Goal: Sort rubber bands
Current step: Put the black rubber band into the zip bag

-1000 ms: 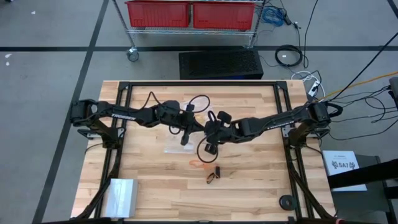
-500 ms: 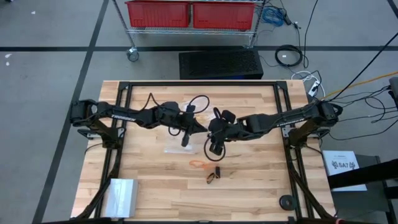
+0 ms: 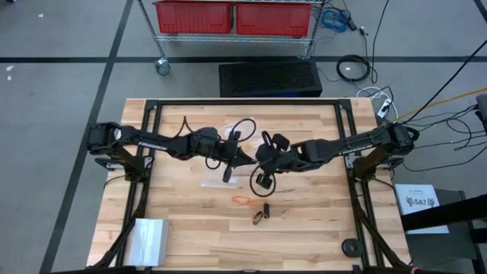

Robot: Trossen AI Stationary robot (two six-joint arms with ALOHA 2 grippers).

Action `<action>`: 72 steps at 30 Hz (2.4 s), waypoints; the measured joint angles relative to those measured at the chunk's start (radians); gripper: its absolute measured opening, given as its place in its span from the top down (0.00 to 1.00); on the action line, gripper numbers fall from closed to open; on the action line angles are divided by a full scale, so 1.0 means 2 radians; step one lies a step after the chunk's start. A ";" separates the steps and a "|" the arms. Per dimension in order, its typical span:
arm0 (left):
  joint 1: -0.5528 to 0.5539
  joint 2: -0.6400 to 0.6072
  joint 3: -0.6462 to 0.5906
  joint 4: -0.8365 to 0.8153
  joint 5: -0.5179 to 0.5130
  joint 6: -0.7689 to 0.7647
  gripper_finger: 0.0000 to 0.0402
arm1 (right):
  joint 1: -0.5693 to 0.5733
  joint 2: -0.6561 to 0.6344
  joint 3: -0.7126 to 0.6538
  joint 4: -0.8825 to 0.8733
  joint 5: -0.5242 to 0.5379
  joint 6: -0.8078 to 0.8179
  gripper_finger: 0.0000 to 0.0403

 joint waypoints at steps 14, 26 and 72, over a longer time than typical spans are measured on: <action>0.000 0.002 -0.001 0.036 0.007 -0.013 1.00 | 0.129 -0.020 -0.025 -0.010 0.303 0.034 1.00; -0.001 0.002 -0.001 0.057 0.013 -0.039 1.00 | 0.152 -0.019 -0.101 0.122 0.383 -0.047 1.00; -0.002 0.002 -0.001 0.039 0.015 -0.024 1.00 | 0.050 -0.067 -0.097 0.127 0.061 -0.038 1.00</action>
